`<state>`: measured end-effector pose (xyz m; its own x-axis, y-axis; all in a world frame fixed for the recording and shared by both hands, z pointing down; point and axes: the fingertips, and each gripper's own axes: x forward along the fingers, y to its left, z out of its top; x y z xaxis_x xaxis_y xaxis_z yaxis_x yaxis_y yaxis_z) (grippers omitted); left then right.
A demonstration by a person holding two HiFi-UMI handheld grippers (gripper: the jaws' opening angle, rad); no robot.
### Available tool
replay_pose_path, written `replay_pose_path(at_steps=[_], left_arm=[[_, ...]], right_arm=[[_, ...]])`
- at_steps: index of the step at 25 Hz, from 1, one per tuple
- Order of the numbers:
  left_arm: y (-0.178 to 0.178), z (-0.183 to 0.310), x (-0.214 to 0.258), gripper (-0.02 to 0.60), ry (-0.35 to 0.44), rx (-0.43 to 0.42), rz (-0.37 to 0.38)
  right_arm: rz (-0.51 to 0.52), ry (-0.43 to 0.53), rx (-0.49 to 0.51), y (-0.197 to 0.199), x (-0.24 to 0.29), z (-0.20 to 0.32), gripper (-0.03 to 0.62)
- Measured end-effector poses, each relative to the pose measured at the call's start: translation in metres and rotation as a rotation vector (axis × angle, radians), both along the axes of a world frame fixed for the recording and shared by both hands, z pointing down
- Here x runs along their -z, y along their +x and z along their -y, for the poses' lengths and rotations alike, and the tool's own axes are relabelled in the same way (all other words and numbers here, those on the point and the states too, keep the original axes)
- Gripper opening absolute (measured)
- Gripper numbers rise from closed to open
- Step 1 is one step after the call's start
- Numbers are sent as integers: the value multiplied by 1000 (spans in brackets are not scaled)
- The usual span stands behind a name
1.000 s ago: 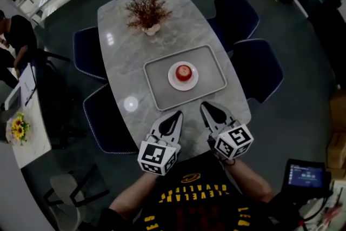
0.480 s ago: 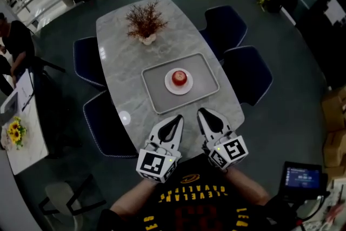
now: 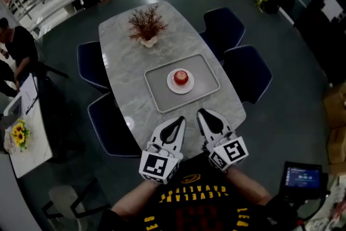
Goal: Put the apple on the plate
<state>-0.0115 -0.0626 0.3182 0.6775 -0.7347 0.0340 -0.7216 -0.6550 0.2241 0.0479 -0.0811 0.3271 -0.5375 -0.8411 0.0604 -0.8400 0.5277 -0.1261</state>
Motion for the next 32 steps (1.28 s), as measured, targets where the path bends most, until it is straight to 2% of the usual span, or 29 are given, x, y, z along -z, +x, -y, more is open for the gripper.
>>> replay_pose_path(at_steps=[7,15,22,32], left_arm=[[3,1,3,3,35,0,-13],[2,-20,9,3,53,-14,10],[8,-19,7,3,30,-20,26],[11,-30,15,3,58,-13,34]], right_arm=[[-6,15,-4,1,3,-2,32],[7,33,-17,1,10,-25,31],[6,33,-12,5,7,-22,31],[11,33,-8,7,13,-36,31]])
